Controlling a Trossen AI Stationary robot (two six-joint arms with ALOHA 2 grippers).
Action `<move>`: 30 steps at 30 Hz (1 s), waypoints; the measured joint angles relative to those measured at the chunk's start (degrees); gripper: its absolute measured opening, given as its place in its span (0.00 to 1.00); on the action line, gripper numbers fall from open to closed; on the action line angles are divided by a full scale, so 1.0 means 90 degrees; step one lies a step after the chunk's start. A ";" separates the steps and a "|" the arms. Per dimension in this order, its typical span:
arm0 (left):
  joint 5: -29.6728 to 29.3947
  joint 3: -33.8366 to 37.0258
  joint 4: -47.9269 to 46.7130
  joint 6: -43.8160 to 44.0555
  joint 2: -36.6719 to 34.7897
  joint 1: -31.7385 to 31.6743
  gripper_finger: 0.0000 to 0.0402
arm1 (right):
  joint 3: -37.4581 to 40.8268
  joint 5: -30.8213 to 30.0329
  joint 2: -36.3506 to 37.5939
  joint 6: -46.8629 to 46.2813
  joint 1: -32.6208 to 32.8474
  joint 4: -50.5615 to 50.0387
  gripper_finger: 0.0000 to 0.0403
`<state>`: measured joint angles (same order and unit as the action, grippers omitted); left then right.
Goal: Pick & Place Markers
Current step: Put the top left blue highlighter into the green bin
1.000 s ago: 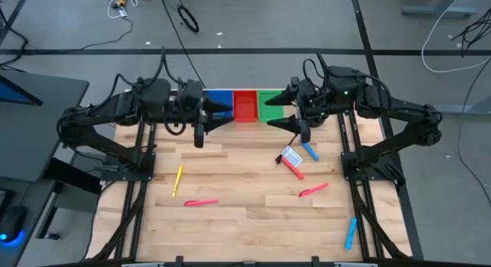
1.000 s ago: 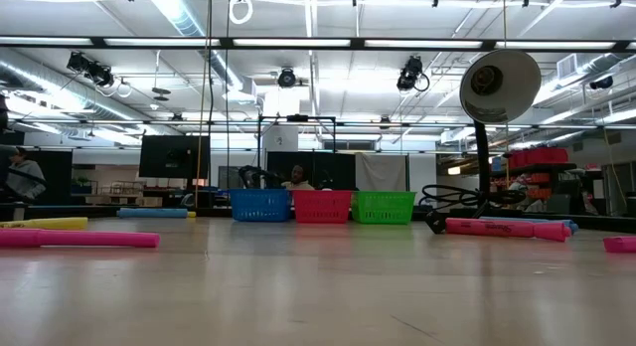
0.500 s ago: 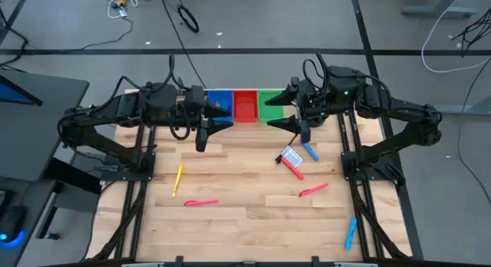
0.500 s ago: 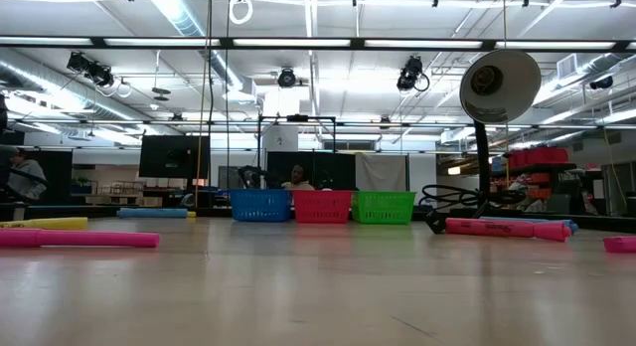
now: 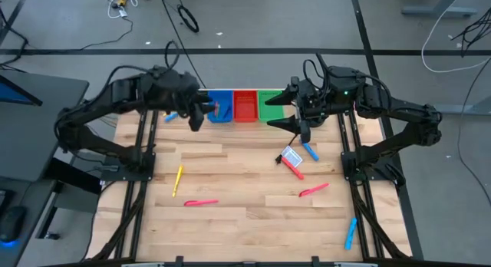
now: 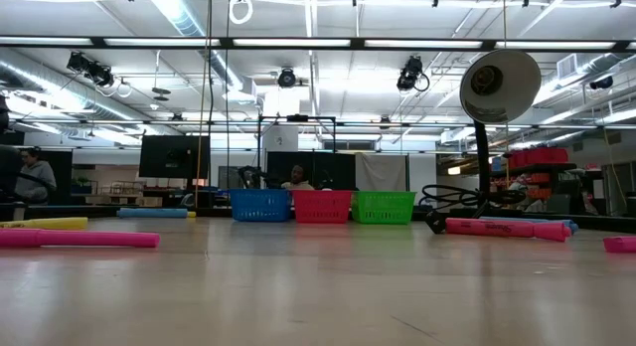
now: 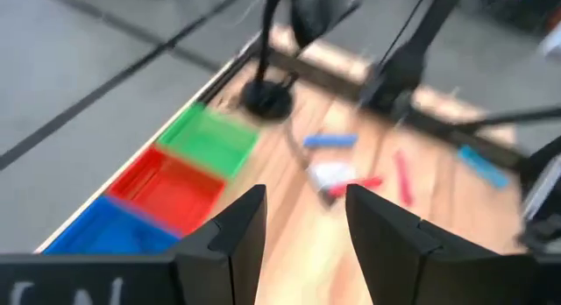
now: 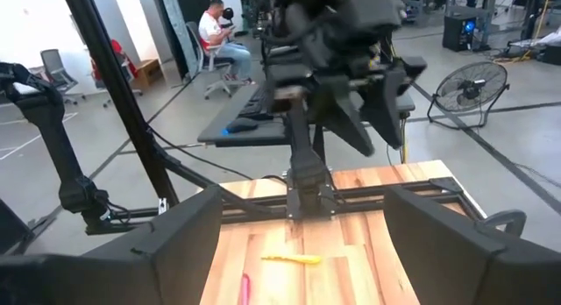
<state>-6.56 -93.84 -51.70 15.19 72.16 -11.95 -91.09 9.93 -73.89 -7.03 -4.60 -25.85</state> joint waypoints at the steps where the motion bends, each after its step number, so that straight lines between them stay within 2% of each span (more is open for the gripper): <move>1: 0.0101 0.0000 -0.0119 -0.0101 -0.0020 -0.0173 0.41 | 0.0000 -0.0002 0.0000 0.0010 0.0000 0.0002 0.79; 8: 0.0582 -0.0007 -0.1078 -0.0778 -0.0023 -0.1244 0.41 | 0.0000 0.0000 0.0000 0.0153 -0.0002 0.0002 0.79; 17: 0.0591 -0.0007 -0.2073 -0.1429 0.0026 -0.2280 0.42 | 0.0000 -0.0001 0.0000 0.0219 -0.0002 0.0017 0.79; 26: 0.0353 -0.0002 -0.2946 -0.2044 0.0182 -0.3016 0.60 | -0.0002 0.0000 -0.0109 0.0291 -0.0010 0.0005 0.79; 30: 0.0367 -0.0002 -0.3060 -0.2308 0.0395 -0.3350 0.63 | -0.0002 0.0005 -0.0212 0.0384 -0.0007 -0.0019 0.79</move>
<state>-3.26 -93.86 -79.24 -5.58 75.72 -42.09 -91.11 9.97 -75.80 -3.57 -4.67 -26.01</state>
